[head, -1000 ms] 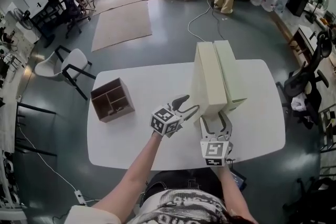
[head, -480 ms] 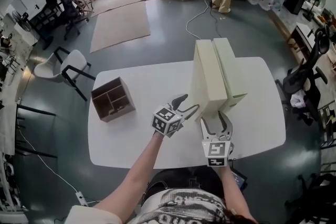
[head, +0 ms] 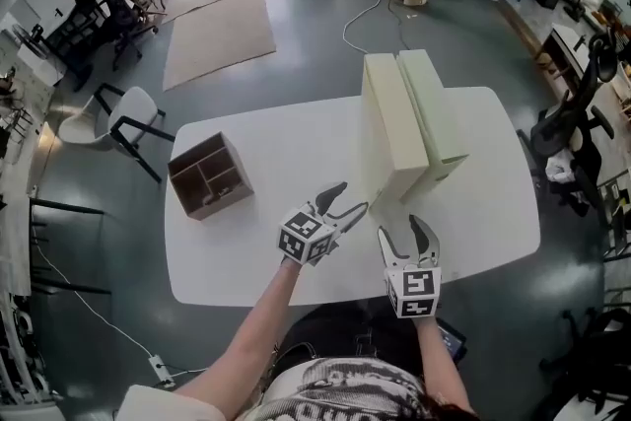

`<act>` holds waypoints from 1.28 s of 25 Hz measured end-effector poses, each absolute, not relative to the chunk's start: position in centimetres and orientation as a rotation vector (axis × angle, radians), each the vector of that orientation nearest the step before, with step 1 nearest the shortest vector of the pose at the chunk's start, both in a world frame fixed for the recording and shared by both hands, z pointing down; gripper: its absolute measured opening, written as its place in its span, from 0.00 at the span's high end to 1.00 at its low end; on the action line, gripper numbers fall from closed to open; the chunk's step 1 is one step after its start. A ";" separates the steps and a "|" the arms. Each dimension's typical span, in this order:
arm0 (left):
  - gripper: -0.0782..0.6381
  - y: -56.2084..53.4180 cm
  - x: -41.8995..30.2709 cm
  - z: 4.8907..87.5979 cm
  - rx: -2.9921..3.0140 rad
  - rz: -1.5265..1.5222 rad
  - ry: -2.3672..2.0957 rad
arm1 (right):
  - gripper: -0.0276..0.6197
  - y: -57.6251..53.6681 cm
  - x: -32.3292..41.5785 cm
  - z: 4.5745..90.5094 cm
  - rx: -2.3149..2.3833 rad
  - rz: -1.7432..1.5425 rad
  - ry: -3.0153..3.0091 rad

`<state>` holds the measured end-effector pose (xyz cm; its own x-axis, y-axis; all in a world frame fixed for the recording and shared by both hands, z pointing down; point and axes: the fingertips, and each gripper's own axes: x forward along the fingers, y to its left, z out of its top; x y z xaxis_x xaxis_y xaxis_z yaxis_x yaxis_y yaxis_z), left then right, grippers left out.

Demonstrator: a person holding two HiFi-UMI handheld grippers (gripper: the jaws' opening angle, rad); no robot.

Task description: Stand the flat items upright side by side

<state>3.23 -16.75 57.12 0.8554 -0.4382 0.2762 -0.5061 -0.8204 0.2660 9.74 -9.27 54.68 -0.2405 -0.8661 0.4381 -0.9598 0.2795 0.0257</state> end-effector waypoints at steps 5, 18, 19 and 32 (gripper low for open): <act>0.52 -14.0 2.1 57.2 2.680 0.277 -0.728 | 0.56 -7.8 9.8 55.5 1.627 0.417 -2.205; 0.52 -1.7 -1.4 56.1 2.564 0.327 -0.977 | 0.57 -0.5 10.3 54.8 1.421 0.482 -2.357; 0.53 -0.7 -1.3 55.8 2.552 0.319 -0.998 | 0.57 0.3 10.4 54.6 1.403 0.484 -2.372; 0.65 11.7 1.8 51.4 2.598 0.292 -1.147 | 0.70 11.9 9.8 51.9 1.195 0.461 -2.569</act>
